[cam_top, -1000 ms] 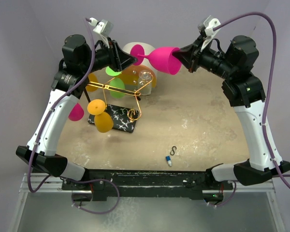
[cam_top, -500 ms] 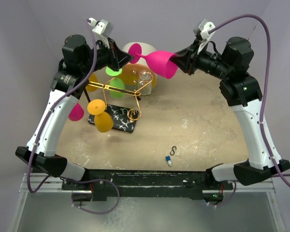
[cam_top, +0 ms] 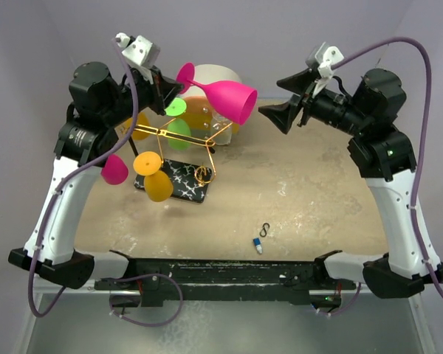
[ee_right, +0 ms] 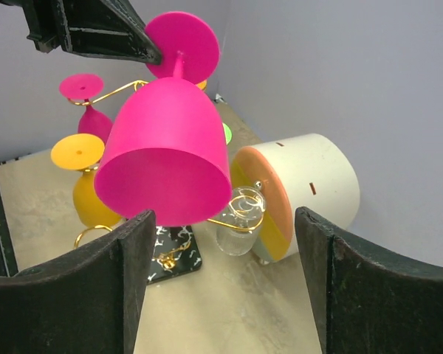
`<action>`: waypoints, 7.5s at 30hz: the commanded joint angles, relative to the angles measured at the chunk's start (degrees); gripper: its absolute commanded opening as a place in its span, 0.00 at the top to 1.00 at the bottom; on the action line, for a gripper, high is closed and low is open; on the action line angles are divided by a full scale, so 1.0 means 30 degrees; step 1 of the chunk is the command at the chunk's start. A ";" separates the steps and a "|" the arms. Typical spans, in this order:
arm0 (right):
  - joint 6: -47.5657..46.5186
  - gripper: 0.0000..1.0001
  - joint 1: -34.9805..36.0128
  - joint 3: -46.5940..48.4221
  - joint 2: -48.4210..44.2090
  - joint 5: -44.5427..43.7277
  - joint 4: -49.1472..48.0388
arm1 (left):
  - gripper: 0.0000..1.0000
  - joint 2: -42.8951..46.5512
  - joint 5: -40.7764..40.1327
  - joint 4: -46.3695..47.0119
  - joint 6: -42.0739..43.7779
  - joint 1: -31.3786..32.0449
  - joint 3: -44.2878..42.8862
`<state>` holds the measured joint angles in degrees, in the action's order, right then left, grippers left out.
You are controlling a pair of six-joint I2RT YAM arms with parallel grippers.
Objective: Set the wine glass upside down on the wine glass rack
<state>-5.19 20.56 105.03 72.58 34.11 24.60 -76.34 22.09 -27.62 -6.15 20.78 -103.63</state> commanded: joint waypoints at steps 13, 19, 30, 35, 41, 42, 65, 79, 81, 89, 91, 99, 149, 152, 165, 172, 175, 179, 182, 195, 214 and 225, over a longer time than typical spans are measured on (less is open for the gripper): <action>-0.4206 0.10 -0.2825 -0.2896 -0.2694 -0.0172 0.3907 | 1.00 0.2712 0.1956 -0.5572 0.8642 0.0081 -0.0811; -0.5445 0.00 -0.2969 -0.3852 -0.2548 -0.0301 0.5537 | 1.00 0.3387 0.3047 -0.6900 1.1033 0.0701 0.0106; -0.7129 0.00 -0.3014 -0.6900 -0.3111 -0.0939 0.5945 | 1.00 0.4169 0.3502 -1.0597 1.4688 0.1395 0.0571; -0.7355 0.00 -0.3014 -0.8306 -0.3503 -0.0514 0.5273 | 1.00 0.4757 0.2764 -1.1376 1.6257 0.1395 0.1119; -0.7681 0.00 -0.3014 -0.9403 -0.3127 -0.0392 0.4813 | 1.00 0.4921 0.1854 -1.2206 1.7995 0.1462 0.1199; -0.7675 0.00 -0.3014 -0.9680 -0.3091 -0.0336 0.4629 | 1.00 0.4935 0.1792 -1.2338 1.8235 0.1477 0.1182; -0.6779 0.02 -0.4753 -1.4093 -0.3343 0.0086 0.0677 | 1.00 0.3252 -0.3318 -1.2633 2.2665 0.3796 0.2367; -0.6720 0.02 -0.5325 -1.4327 -0.3322 0.0161 0.0669 | 1.00 0.2672 -0.6976 -0.8743 2.3055 0.5973 0.4792; -0.6719 0.02 -0.5356 -1.4328 -0.3234 0.0189 0.0691 | 1.00 0.2732 -0.7381 -0.8111 2.3086 0.6201 0.5229; -0.6724 0.02 -0.5545 -1.4408 -0.3069 0.0164 0.0706 | 1.00 0.3061 -0.7170 -0.6311 2.2998 0.6928 0.6231; -0.6740 0.02 -0.5563 -1.4442 -0.3069 0.0157 0.0703 | 1.00 0.3108 -0.7053 -0.5833 2.2998 0.7058 0.6476; -0.6729 0.02 -0.5706 -1.4591 -0.3164 0.0189 0.0674 | 1.00 0.3351 -0.6989 -0.4775 2.3112 0.7538 0.7027; -0.6909 0.02 -0.6265 -1.4547 -0.2937 0.1290 0.1233 | 1.00 0.4518 -0.1719 -0.6357 2.2804 0.8133 0.7640; -0.6893 0.02 -0.6295 -1.4562 -0.2974 0.1289 0.1204 | 1.00 0.4738 -0.2012 -0.6477 2.2919 0.8133 0.7841; -0.6959 0.02 -0.6368 -1.4593 -0.2930 0.1346 0.1234 | 1.00 0.5157 -0.3238 -0.6761 2.3450 0.8090 0.8311; -0.6991 0.02 -0.6378 -1.4646 -0.2922 0.1415 0.1259 | 1.00 0.5229 -0.3825 -0.6772 2.3714 0.8086 0.8570; -0.6984 0.01 -0.6383 -1.4653 -0.2952 0.1413 0.1263 | 1.00 0.5231 -0.3973 -0.6826 2.3785 0.8096 0.8686; -0.7024 0.01 -0.6413 -1.4679 -0.3010 0.1326 0.1318 | 1.00 0.5231 -0.4051 -0.6964 2.3865 0.8090 0.8756; -0.7077 0.01 -0.6438 -1.4708 -0.3039 0.1126 0.1378 | 1.00 0.5210 -0.4052 -0.6970 2.3877 0.8101 0.8860; -0.7147 0.00 -0.6471 -1.4767 -0.2930 0.0725 0.1116 | 1.00 0.5172 -0.4080 -0.7512 2.4210 0.8104 0.9157; -0.7280 0.00 -0.6502 -1.4564 -0.3159 0.0643 0.0868 | 0.94 0.4809 -0.4257 -0.8100 2.4764 0.8104 0.9263; -0.7376 0.00 -0.6530 -1.4620 -0.3142 0.0498 0.0883 | 0.93 0.5025 -0.4172 -0.8453 2.4825 0.8104 0.9174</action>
<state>-26.57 1.43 61.36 63.75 35.51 28.36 -61.80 9.65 -50.94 67.31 44.84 -76.03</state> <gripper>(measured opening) 0.996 0.067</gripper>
